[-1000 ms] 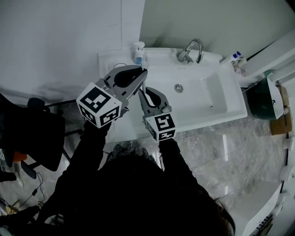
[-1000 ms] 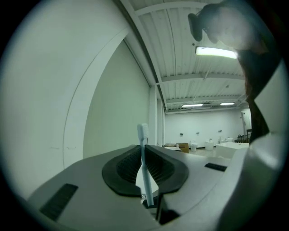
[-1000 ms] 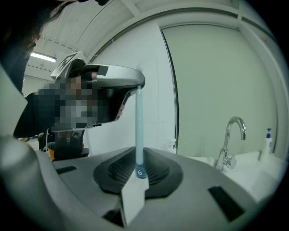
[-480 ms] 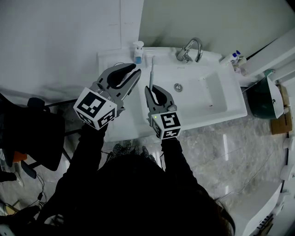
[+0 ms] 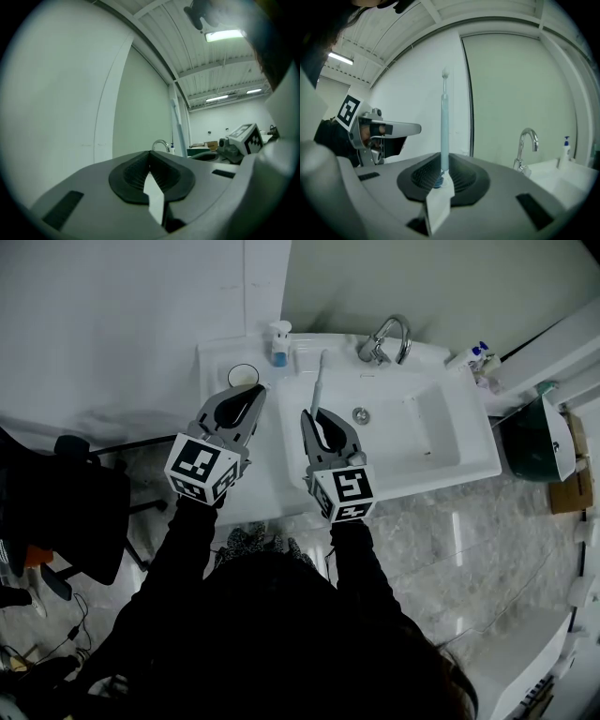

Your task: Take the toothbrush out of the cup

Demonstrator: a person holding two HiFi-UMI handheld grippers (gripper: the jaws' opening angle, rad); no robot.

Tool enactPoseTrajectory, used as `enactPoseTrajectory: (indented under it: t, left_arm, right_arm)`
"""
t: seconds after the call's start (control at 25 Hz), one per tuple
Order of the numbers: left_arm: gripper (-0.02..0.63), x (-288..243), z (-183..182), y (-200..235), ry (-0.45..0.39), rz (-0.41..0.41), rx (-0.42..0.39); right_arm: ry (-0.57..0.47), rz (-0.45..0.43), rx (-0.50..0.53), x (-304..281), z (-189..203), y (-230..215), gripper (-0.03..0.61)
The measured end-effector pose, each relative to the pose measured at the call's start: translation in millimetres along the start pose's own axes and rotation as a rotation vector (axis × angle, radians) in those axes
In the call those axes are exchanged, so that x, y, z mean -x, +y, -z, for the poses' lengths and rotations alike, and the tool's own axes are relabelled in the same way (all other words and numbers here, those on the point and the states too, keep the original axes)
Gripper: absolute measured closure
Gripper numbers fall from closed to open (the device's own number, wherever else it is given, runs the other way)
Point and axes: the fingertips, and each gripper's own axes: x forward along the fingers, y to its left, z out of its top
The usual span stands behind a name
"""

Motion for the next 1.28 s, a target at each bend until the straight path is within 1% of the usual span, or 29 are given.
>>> enactPoseTrajectory:
  t: [0.16,0.32,0.44,0.6,0.88,1.0,1.28]
  left_arm:
    - [0.606,1,13,1,0.037,-0.026,-0.034]
    - [0.606,8,28,1,0.066,-0.049,-0.022]
    - [0.606,11,38,2,0.08,-0.064,-0.031]
    - [0.606,11,47,4,0.089,-0.084,-0.031]
    - [0.606,19,49,16,0.082,-0.137,-0.012]
    - [0.606,19,48,16,0.086,-0.132,-0.009]
    - [0.606,19,44,11,0.087,-0.12,-0.029]
  right_arm:
    - [-0.014,0.009,0.01,2,-3,-3,0.523]
    - [-0.033,0.013,0.027,5,-9,-2,0.523]
    - [-0.047,0.011,0.024,6,-14,-2,0.523]
    - [-0.04,0.012,0.025,5,-13,0,0.523]
    - [-0.054,0.025,0.035,1,-15,6,0.525]
    - [-0.055,0.032,0.03,1,-15,4,0.525]
    - [-0.061,0.047,0.024,4,-16,2,0.526]
